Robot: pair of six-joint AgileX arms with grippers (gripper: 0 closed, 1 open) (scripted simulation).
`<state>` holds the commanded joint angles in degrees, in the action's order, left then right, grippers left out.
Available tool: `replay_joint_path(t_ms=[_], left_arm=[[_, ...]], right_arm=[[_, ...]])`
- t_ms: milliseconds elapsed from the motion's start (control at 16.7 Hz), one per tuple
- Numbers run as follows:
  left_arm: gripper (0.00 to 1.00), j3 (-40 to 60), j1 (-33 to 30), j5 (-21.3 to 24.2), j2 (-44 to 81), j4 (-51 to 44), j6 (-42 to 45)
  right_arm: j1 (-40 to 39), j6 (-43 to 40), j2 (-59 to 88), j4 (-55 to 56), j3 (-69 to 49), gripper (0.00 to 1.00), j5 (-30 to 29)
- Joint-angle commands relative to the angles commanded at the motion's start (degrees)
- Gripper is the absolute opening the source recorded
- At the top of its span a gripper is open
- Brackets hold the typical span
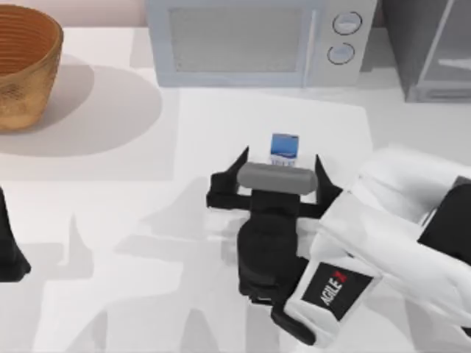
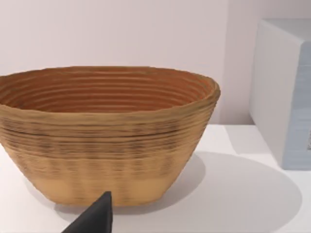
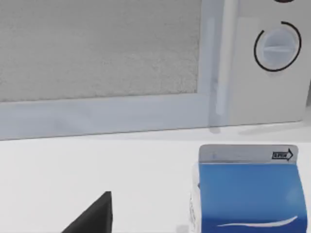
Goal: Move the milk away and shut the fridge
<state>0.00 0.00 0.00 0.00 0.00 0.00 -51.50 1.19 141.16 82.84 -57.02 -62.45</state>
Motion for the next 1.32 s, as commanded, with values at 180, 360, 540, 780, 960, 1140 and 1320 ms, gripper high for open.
replay_joint_path(t_ms=[180,360,540,780,960,1140,1320], left_arm=[[1.0,0.0,0.0,0.0,0.0,0.0,0.0],[1.0,0.0,0.0,0.0,0.0,0.0,0.0],[1.0,0.0,0.0,0.0,0.0,0.0,0.0],[1.0,0.0,0.0,0.0,0.0,0.0,0.0],[1.0,0.0,0.0,0.0,0.0,0.0,0.0],[1.0,0.0,0.0,0.0,0.0,0.0,0.0],[1.0,0.0,0.0,0.0,0.0,0.0,0.0]], right_arm=[[1.6,0.0,0.4,-0.9,-1.6,1.0,1.2],[4.4,-0.2,1.5,-2.8,-4.7,1.0,4.0],[5.4,-0.2,1.9,-3.4,-5.8,1.0,4.9],[5.4,-0.2,1.9,-3.4,-5.8,0.85,4.9],[5.4,-0.2,1.9,-3.4,-5.8,0.62,4.9],[5.4,-0.2,1.9,-3.4,-5.8,0.4,4.9],[5.4,-0.2,1.9,-3.4,-5.8,0.17,4.9]])
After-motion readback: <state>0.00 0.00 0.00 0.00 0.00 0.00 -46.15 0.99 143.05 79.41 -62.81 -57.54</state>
